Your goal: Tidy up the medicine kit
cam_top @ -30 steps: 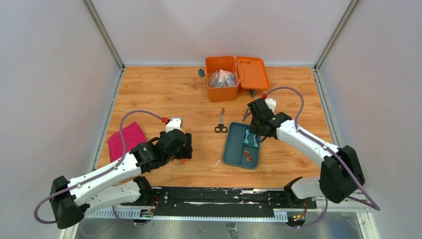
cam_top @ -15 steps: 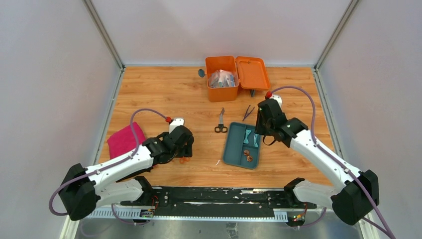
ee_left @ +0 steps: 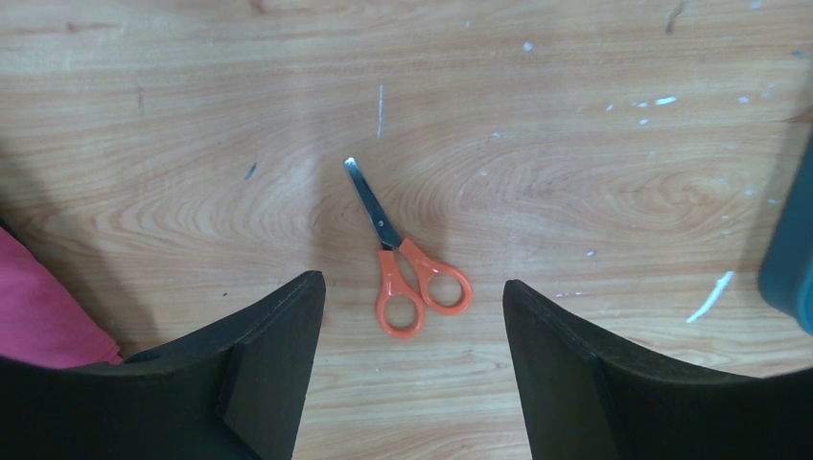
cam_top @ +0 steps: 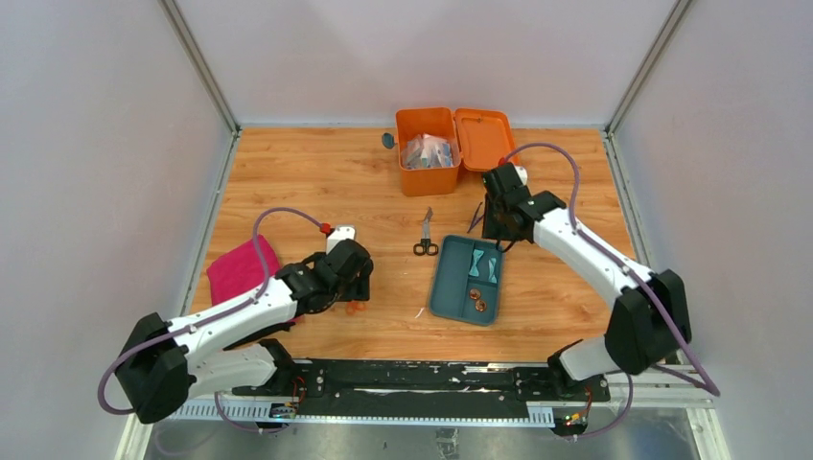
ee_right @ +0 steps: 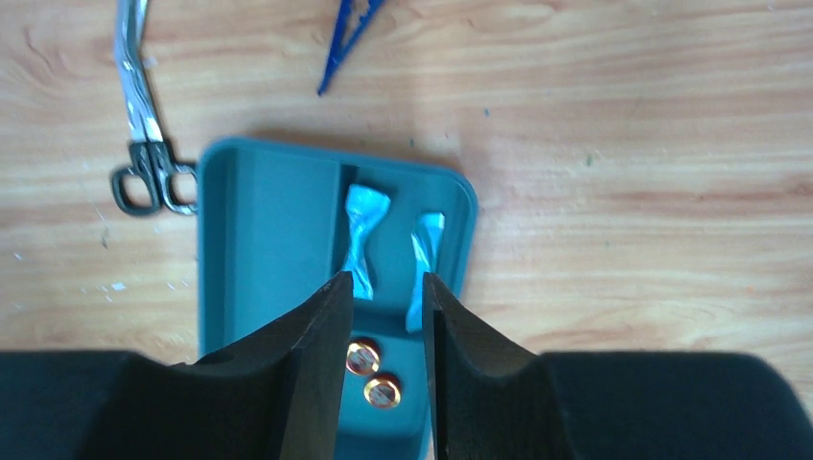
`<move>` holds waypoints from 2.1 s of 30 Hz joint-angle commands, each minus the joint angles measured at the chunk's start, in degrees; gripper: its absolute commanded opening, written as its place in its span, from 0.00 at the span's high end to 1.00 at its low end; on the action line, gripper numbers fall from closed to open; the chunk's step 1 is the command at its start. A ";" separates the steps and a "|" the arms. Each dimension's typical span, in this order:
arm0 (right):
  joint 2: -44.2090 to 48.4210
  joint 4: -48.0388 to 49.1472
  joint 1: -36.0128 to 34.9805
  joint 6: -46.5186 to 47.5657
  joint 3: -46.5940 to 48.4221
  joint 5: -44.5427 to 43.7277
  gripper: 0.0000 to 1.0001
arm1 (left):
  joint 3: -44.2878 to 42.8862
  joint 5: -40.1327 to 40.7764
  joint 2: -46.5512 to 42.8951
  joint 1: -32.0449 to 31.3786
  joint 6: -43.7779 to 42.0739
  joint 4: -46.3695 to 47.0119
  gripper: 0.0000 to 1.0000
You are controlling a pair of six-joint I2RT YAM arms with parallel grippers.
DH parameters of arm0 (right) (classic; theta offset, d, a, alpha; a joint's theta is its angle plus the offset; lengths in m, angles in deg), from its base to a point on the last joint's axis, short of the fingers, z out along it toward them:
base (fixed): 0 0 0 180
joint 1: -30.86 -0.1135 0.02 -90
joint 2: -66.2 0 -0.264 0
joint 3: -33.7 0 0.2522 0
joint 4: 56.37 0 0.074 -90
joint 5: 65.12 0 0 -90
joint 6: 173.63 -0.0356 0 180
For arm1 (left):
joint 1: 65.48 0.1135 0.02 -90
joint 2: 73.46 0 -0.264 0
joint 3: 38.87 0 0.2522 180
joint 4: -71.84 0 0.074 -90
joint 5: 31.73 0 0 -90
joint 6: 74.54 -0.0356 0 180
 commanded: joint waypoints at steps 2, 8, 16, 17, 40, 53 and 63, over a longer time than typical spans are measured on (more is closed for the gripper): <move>-10.08 -0.73 1.35 -4.97 8.23 -0.94 0.60 | -5.09 0.29 -4.40 0.36 -5.55 -2.69 0.26; -21.11 -0.52 1.84 -10.40 15.44 -2.45 0.50 | -10.75 1.56 -7.21 0.36 -11.95 -8.17 0.25; -31.30 -0.69 2.18 -12.79 21.74 -1.61 0.48 | -12.65 2.42 -9.10 0.36 -15.86 -10.26 0.25; -32.20 -0.81 2.29 -13.04 22.49 -1.65 0.49 | -12.58 2.11 -9.15 0.36 -15.86 -10.11 0.25; -39.47 -2.92 3.00 -13.19 24.42 -1.58 0.71 | -11.29 1.00 -10.32 0.36 -15.77 -8.69 0.24; -35.83 -2.94 3.73 -11.82 23.09 -4.14 1.00 | -11.16 1.14 -10.21 0.36 -15.68 -8.48 0.24; -23.17 -3.03 3.56 -9.68 18.33 -3.89 1.00 | -11.09 1.38 -10.63 0.36 -15.62 -8.72 0.24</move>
